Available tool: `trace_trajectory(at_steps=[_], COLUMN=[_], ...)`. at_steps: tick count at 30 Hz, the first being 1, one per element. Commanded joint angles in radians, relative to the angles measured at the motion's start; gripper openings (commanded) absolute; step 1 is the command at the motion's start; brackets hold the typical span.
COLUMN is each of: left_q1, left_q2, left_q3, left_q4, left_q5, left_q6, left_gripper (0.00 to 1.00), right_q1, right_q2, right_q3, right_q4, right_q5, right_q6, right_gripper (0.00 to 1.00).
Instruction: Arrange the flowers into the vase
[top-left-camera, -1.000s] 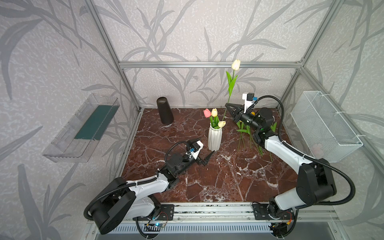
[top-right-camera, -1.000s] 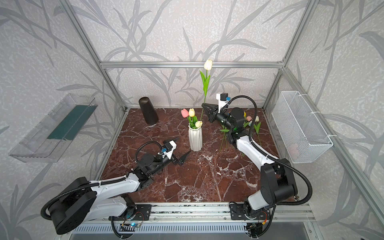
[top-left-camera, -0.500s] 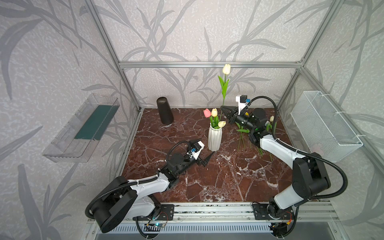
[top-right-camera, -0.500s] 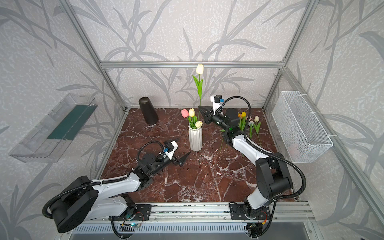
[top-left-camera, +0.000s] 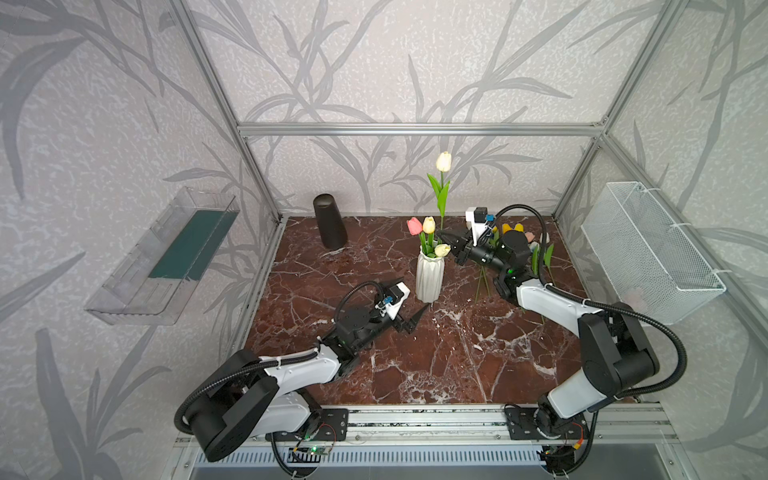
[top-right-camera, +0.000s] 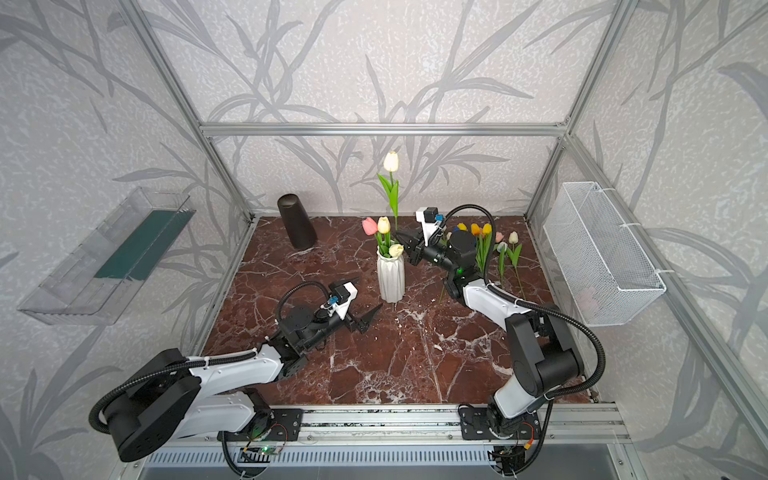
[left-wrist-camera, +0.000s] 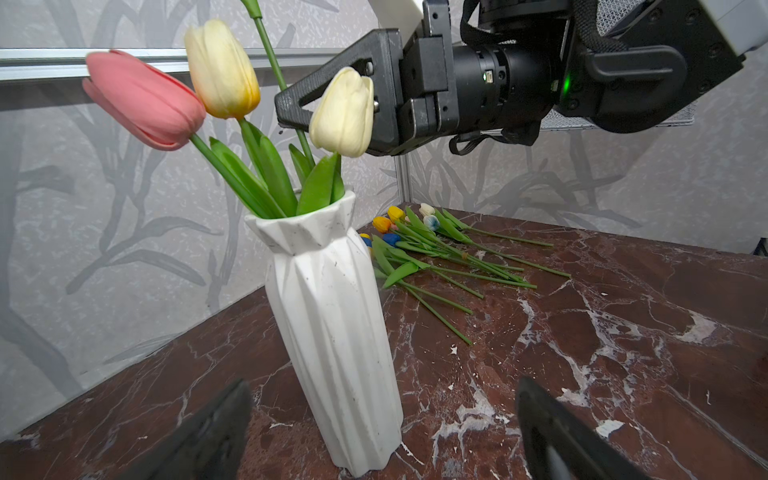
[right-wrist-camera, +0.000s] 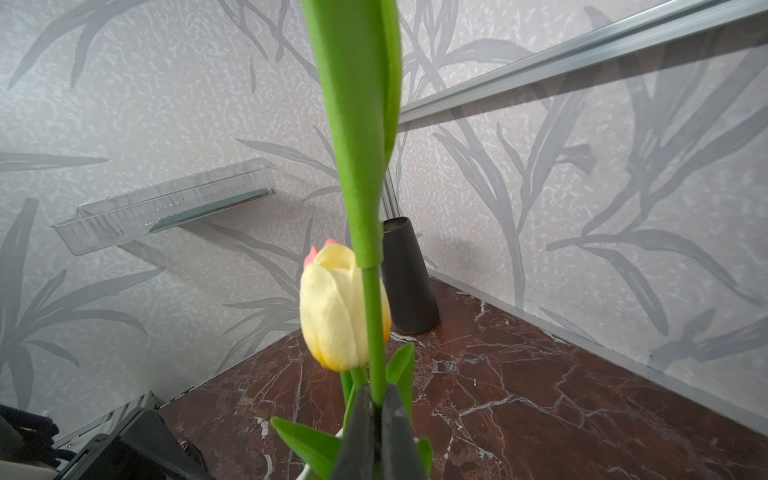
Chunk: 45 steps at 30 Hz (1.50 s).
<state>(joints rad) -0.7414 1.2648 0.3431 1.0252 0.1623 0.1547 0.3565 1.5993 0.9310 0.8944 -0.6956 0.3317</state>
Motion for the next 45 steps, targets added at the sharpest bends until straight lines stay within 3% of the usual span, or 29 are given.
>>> trace_trajectory(at_steps=[1,8,10,11,14,16,25,32,37,41,45], left_q1=[-0.002,-0.002,-0.002,-0.001,-0.002,-0.002,-0.002,-0.001,-0.002,-0.001,-0.003], left_q2=[0.005,0.001,0.003,0.000,-0.003,0.002,0.003,-0.013,-0.011,-0.004,-0.007], left_q3=[0.016,0.013,0.013,0.013,0.015,0.015,0.018,0.045,0.055,0.063,0.065], left_q4=[0.037,0.038,0.038,0.039,0.034,0.035,0.031,-0.021,-0.021,-0.026,-0.030], left_q5=[0.009,0.006,0.008,0.009,0.010,0.010,0.006,0.013,0.014,0.017,0.019], left_q6=[0.008,0.009,0.012,0.011,0.011,0.016,0.018,0.037,0.039,0.045,0.045], left_gripper=[0.99,0.99,0.99,0.99,0.99,0.99,0.99,0.99,0.99,0.99,0.99], right_q1=[0.006,0.004,0.006,0.005,0.008,0.009,0.006,-0.056,-0.103,-0.102,-0.091], right_q2=[-0.013,-0.058,-0.070,-0.077,-0.093,-0.095,-0.122,-0.168,-0.060,0.057,0.133], right_q3=[-0.028,-0.043,-0.042,-0.041,-0.046,-0.047,-0.047,-0.021,0.235,0.416,0.505], right_q4=[0.070,0.002,-0.027,-0.038,-0.051,-0.062,-0.085,-0.131,-0.472,-0.661,-0.758], right_q5=[-0.028,0.007,0.020,0.024,0.042,0.047,0.115,0.210,0.127,-0.005,-0.062], right_q6=[-0.033,-0.085,-0.100,-0.107,-0.119,-0.133,-0.140,-0.047,0.075,0.167,0.200], right_gripper=[0.08,0.26,0.26,0.24,0.05,0.00,0.03,0.20,0.53,0.62,0.61])
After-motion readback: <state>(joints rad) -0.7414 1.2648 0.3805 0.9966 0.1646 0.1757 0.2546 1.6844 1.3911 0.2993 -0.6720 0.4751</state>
